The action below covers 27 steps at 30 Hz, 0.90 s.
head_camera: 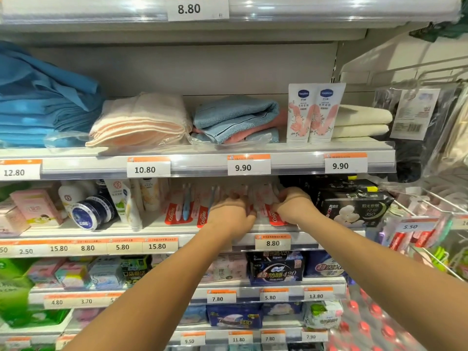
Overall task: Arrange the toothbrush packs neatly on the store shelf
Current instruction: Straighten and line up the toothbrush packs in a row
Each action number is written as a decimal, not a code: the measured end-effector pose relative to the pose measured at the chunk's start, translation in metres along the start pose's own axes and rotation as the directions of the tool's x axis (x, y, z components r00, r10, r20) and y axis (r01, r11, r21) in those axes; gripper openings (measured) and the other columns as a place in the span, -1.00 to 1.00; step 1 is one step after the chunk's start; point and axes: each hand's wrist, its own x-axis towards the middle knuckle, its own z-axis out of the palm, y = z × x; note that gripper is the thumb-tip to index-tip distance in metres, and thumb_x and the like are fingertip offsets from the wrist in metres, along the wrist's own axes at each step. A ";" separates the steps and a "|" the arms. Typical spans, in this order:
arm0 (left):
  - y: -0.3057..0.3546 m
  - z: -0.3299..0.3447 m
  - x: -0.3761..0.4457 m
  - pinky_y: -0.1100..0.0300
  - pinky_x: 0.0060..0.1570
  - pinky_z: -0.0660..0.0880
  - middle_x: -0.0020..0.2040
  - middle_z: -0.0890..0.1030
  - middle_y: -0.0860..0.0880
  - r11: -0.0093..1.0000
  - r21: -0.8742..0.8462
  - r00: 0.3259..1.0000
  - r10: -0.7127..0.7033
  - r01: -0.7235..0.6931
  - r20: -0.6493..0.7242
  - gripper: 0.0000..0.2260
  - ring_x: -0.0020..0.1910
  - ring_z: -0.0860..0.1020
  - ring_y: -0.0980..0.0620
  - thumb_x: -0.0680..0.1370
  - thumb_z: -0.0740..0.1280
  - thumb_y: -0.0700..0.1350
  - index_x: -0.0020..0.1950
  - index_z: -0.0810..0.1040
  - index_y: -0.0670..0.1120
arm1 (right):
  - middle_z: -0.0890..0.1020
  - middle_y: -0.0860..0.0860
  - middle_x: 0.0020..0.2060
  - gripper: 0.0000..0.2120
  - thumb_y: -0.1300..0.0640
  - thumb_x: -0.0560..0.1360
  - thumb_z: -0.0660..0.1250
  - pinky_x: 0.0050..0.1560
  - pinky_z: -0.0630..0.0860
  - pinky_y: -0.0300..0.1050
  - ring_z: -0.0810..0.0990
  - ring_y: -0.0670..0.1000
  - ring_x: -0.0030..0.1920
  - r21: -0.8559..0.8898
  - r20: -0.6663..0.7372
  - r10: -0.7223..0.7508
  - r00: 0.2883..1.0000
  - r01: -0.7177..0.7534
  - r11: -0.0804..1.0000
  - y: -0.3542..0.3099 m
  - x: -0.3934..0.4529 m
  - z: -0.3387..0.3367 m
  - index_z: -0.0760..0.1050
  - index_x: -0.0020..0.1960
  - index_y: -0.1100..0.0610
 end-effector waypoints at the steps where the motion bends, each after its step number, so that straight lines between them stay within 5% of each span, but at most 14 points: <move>1: 0.000 0.000 0.000 0.04 -0.13 0.53 -0.17 0.57 -0.06 1.000 0.000 1.000 -0.004 0.004 0.022 -0.61 -0.23 0.55 -0.04 0.61 0.11 0.22 0.02 0.55 -0.04 | 0.69 0.10 0.05 -0.65 0.07 0.52 0.47 -0.12 0.58 -0.15 0.64 0.08 -0.06 -0.054 0.011 0.001 1.000 0.000 0.999 -0.002 -0.003 -0.001 0.60 0.26 0.17; 4: 0.000 0.002 0.000 -0.02 0.04 0.54 -0.12 0.57 -0.06 1.000 0.006 0.998 -0.001 0.001 0.068 -0.62 -0.15 0.54 -0.06 0.63 0.10 0.19 0.02 0.54 -0.06 | 0.61 0.13 0.21 -0.58 0.11 0.53 0.44 -0.03 0.56 -0.17 0.62 0.11 0.10 -0.173 0.006 -0.038 0.999 0.039 0.984 -0.005 -0.008 0.000 0.53 0.35 0.17; 7: -0.001 0.006 0.003 0.02 0.01 0.55 -0.08 0.58 -0.07 0.999 -0.052 0.997 0.011 -0.007 0.078 -0.62 -0.12 0.56 -0.07 0.64 0.12 0.16 0.12 0.57 -0.08 | 0.57 0.11 0.27 -0.63 0.07 0.61 0.34 -0.05 0.44 -0.22 0.59 0.11 0.12 -0.199 -0.053 -0.216 0.975 0.201 0.959 0.002 -0.015 0.005 0.49 0.41 0.08; 10: 0.001 0.008 0.007 0.04 0.03 0.54 -0.05 0.60 -0.11 0.997 -0.083 0.994 0.007 0.002 0.108 -0.62 -0.11 0.56 -0.08 0.65 0.14 0.12 0.12 0.59 -0.13 | 0.55 0.11 0.36 -0.57 0.11 0.64 0.29 0.08 0.52 -0.22 0.61 0.09 0.17 -0.201 -0.034 -0.338 0.940 0.325 0.924 0.012 -0.017 0.012 0.45 0.51 0.02; 15: 0.004 0.009 0.015 0.05 0.01 0.56 -0.07 0.62 -0.13 0.997 -0.071 0.992 -0.014 0.023 0.124 -0.60 -0.12 0.58 -0.10 0.63 0.17 0.13 0.22 0.59 -0.13 | 0.51 0.16 0.42 -0.57 0.09 0.70 0.18 0.29 0.55 -0.07 0.60 0.15 0.28 -0.272 0.044 -0.227 0.973 0.231 0.934 0.011 -0.008 0.011 0.41 0.56 0.05; 27: 0.004 0.014 0.025 -0.04 0.24 0.47 0.15 0.61 -0.17 0.997 -0.065 0.989 -0.027 0.037 0.146 -0.55 0.11 0.56 -0.18 0.64 0.16 0.16 0.39 0.50 -0.08 | 0.48 0.15 0.41 -0.56 0.11 0.68 0.20 0.29 0.55 -0.07 0.56 0.15 0.30 -0.378 0.063 -0.155 0.986 0.167 0.911 0.012 0.007 0.013 0.40 0.55 0.04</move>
